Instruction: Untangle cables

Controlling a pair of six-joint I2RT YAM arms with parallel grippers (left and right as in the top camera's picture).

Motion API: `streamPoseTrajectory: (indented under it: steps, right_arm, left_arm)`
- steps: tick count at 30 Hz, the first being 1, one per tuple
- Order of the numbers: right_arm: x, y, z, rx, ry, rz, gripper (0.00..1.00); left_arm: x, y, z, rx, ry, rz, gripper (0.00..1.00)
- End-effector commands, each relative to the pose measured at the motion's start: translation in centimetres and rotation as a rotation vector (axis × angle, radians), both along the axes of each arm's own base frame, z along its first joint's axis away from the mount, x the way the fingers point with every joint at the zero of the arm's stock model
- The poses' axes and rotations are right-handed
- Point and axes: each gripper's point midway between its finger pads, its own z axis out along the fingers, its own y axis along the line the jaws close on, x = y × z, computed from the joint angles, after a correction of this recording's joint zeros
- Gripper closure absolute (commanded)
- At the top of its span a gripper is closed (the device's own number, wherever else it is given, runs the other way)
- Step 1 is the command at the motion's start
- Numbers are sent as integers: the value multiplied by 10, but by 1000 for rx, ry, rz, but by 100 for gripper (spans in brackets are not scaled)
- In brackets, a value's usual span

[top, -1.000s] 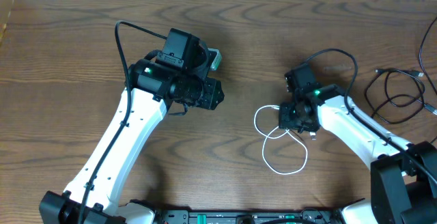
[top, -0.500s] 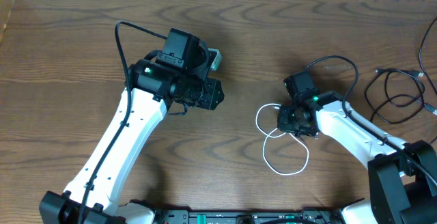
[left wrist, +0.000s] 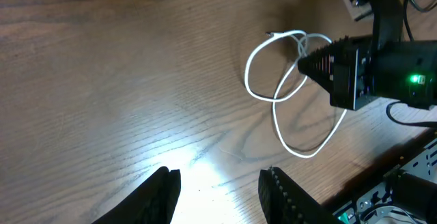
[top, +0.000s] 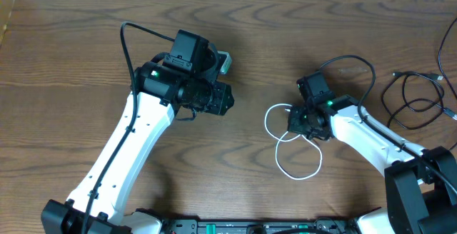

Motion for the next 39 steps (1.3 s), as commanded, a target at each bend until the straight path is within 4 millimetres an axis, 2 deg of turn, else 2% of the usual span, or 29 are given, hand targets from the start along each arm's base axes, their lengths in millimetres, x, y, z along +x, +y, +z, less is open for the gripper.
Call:
streamPoseTrajectory:
  steps: [1,5,11,14,17,22,28,33,39]
  right_arm:
    - [19,-1,12,-3,-59,41,99]
    - [47,-17,45,-47,-114,34,99]
    - [85,-56,114,-103,-182,-17,99]
    - [93,-72,142,-109,-201,-46,99]
    - [91,-79,156,-97,-187,-60,99]
    - [79,-48,156,21,-159,115,99]
    - [68,-33,146,-13,-144,221,99]
    - [68,-15,125,-24,-164,269,98]
    - [84,-8,95,-98,-277,301,97]
  left_arm:
    - [0,2,-2,8,7,7,57]
    - [0,2,-2,8,7,7,57]
    - [0,2,-2,8,7,7,57]
    - [0,2,-2,8,7,6,57]
    - [0,2,-2,8,7,7,57]
    - [0,2,-2,8,6,7,57]
    - [0,2,-2,8,7,7,57]
    - [0,2,-2,8,7,7,57]
    - [-1,2,-2,10,12,7,57]
